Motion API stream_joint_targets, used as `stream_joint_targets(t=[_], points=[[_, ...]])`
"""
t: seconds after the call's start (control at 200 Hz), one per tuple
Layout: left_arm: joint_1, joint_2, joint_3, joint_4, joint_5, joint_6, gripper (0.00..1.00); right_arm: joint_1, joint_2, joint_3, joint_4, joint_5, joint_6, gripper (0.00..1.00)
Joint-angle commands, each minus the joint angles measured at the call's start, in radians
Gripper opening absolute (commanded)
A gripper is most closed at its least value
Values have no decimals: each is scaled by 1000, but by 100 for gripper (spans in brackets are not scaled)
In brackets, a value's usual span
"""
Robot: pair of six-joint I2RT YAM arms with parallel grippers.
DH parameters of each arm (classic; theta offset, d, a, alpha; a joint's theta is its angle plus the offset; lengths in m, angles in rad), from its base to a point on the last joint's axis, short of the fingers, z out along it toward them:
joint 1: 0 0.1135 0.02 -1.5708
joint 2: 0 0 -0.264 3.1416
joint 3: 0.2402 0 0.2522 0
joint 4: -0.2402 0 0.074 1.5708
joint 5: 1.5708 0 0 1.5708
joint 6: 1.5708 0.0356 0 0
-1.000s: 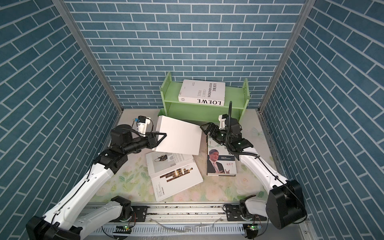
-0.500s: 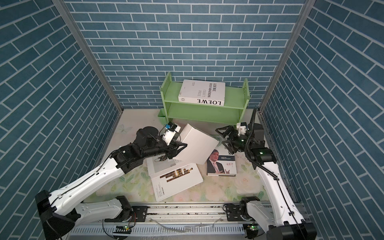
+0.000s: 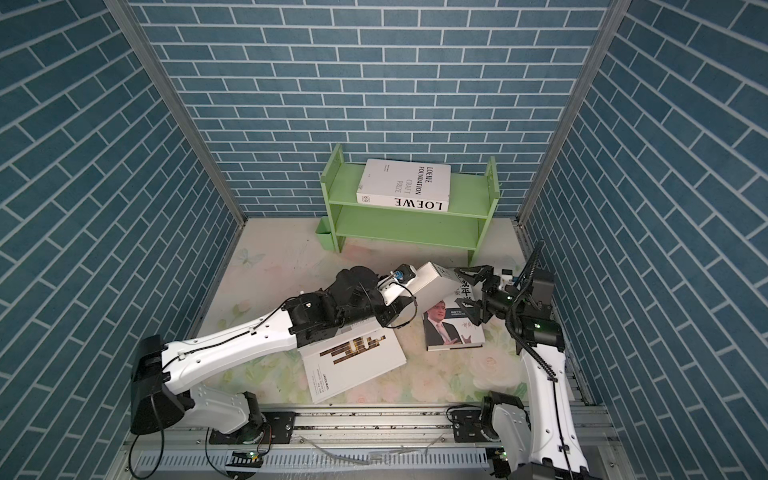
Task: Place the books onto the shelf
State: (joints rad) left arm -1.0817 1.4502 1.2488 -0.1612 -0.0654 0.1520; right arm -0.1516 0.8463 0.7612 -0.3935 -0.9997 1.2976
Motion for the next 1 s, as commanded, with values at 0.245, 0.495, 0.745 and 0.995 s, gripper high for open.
stream_joint_targets(t=[0.245,0.495,0.745,0.995], points=[[-128,37,-37,75,-284,208,28,-37,1,-78,40,-9,-38,99],[-184,45,-105,107,-399,299,28,-37,33,-142,98,-25,-42,99],[-258,80,-162,210,-514,449,26,-34,66,-226,186,-24,-41,99],[-290,101,-199,312,-584,519,26,-4,111,-319,386,-11,19,98]])
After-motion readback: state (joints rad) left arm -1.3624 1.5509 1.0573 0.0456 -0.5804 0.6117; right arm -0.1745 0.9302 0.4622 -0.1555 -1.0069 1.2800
